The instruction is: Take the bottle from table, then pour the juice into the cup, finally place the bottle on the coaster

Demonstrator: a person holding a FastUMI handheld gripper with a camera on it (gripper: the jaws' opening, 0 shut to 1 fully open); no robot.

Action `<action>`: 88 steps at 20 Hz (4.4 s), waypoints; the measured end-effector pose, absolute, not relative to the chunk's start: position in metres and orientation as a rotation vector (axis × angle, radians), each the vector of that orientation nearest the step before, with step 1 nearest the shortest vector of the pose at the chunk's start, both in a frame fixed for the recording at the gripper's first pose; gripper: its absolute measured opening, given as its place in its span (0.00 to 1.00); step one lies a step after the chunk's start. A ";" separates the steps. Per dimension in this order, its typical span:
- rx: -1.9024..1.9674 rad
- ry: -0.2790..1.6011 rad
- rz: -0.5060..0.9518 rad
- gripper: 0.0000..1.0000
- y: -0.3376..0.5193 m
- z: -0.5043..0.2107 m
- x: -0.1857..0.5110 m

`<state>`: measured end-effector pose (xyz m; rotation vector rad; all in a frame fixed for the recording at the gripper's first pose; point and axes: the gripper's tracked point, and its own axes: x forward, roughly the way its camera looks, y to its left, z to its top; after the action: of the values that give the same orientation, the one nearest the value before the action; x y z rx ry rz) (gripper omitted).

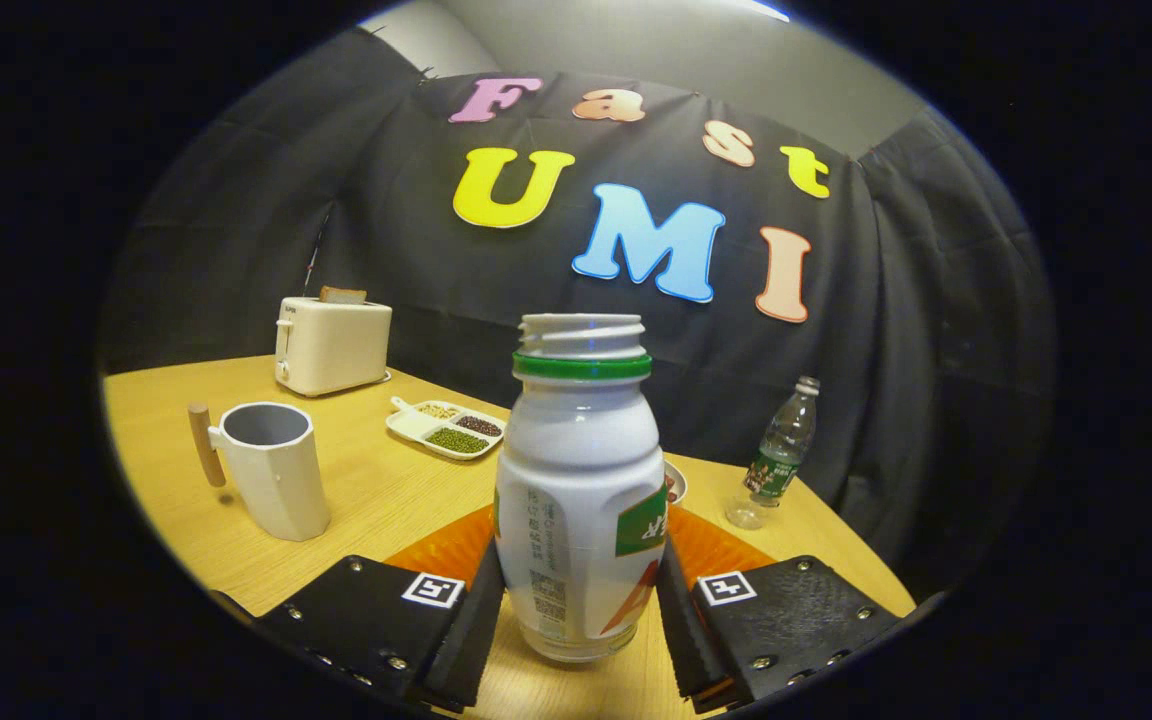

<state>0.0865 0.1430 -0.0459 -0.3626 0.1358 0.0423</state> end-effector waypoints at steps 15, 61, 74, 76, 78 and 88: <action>-0.763 0.178 0.166 0.70 0.202 -0.033 0.112; -1.668 0.089 0.149 0.70 0.244 -0.051 0.135; -1.777 0.065 0.137 0.70 0.244 -0.048 0.135; -1.797 0.057 0.134 0.70 0.245 -0.047 0.136; -1.811 0.050 0.128 0.70 0.245 -0.045 0.136; -1.851 0.035 0.114 0.70 0.245 -0.042 0.138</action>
<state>0.1378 0.2447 -0.0419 -1.8509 0.0348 0.1135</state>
